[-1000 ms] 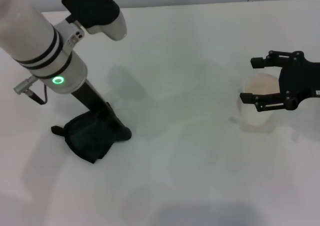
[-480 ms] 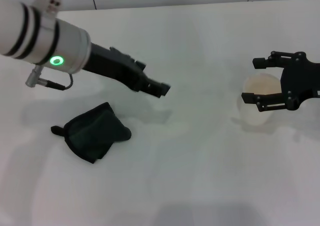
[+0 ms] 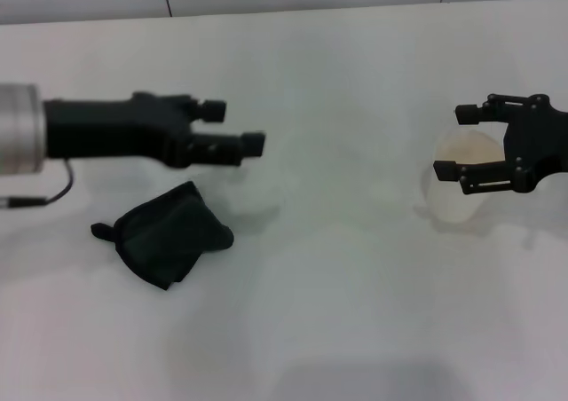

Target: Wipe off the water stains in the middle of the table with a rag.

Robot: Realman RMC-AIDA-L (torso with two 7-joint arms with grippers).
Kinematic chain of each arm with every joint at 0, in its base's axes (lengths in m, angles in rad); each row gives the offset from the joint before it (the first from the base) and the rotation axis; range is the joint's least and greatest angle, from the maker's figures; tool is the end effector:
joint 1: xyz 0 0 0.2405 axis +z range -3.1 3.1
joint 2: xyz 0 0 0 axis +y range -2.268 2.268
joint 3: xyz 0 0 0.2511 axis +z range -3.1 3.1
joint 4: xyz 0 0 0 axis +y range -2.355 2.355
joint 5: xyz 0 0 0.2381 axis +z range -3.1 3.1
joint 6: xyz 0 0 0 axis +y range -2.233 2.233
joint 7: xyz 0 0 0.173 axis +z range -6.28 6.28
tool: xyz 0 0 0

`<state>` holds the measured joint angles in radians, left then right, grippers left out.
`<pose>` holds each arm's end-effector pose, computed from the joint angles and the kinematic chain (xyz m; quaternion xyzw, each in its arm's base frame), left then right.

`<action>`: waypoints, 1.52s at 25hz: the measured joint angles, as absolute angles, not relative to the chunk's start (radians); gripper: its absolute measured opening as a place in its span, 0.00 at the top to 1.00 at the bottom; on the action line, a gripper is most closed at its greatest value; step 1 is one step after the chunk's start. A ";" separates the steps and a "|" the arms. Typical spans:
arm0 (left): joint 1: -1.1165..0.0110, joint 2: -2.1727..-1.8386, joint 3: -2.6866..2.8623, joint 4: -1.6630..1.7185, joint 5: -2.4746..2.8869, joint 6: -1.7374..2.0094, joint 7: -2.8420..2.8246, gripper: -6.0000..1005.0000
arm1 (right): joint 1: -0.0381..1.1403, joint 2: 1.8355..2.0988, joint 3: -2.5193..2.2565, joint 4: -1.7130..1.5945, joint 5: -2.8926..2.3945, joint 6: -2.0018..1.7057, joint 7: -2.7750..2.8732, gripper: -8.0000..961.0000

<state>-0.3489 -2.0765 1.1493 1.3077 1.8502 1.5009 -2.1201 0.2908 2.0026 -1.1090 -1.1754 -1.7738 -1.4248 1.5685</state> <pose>-0.1768 0.3591 0.0147 -0.9295 -0.2970 -0.1933 0.1022 0.2349 0.3629 0.0363 -0.9577 0.1237 0.1653 0.2002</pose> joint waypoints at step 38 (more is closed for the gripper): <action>-0.263 -2.069 0.752 0.679 1.901 1.647 -1.234 0.12 | 0.275 2.007 -1.115 -1.099 -1.774 -1.453 1.459 0.10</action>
